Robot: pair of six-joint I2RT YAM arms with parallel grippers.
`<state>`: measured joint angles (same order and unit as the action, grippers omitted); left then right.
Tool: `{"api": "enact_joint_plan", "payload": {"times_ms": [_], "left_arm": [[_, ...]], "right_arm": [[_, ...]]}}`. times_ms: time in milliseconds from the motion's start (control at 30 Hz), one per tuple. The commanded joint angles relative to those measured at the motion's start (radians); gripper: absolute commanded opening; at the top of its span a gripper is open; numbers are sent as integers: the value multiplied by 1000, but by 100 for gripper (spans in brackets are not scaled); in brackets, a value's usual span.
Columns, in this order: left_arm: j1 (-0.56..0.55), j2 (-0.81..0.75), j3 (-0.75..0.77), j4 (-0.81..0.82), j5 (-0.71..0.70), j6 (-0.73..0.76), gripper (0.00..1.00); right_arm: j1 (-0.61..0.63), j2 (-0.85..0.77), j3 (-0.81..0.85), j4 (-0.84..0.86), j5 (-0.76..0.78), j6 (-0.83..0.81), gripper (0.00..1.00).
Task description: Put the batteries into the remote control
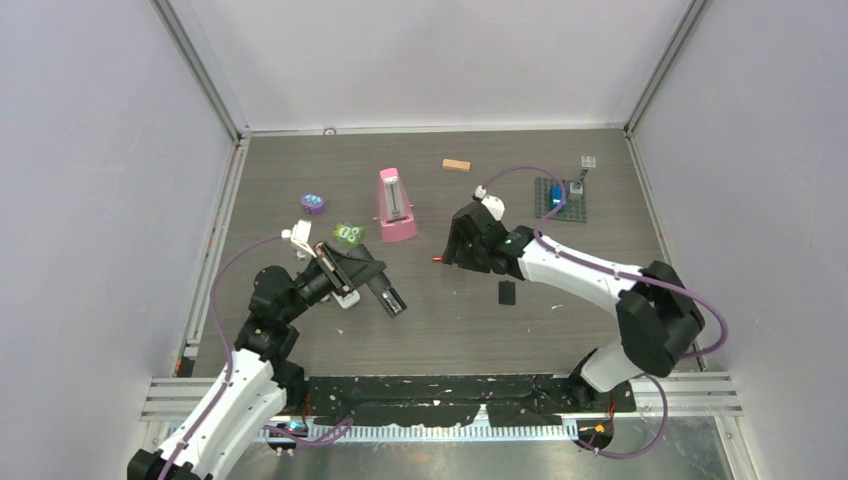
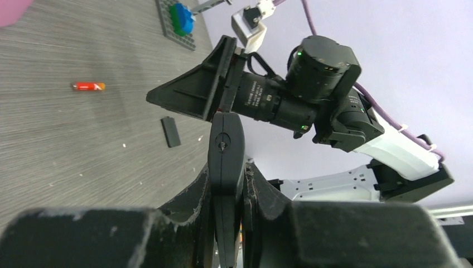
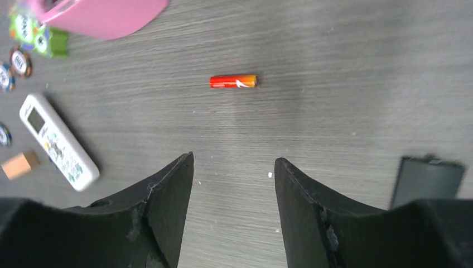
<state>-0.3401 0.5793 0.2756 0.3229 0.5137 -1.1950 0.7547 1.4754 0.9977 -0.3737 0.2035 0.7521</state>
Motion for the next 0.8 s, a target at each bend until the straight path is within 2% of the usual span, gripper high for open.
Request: {"api": "enact_joint_plan", "payload": {"times_ms": [0, 200, 300, 400, 567, 767], "left_arm": [[5, -41, 89, -189, -47, 116, 0], [21, -38, 104, -206, -41, 127, 0], [68, -31, 97, -180, -2, 111, 0], [134, -13, 96, -155, 66, 93, 0], [187, -5, 90, -126, 115, 86, 0], [209, -1, 86, -123, 127, 94, 0]], "right_arm": [[15, 90, 77, -16, 65, 381, 60], [17, 260, 245, -207, 105, 633, 60], [15, 350, 370, -340, 105, 760, 48], [15, 443, 458, -483, 110, 836, 46], [14, 511, 540, -569, 123, 930, 44], [12, 539, 547, -573, 130, 969, 45]]}}
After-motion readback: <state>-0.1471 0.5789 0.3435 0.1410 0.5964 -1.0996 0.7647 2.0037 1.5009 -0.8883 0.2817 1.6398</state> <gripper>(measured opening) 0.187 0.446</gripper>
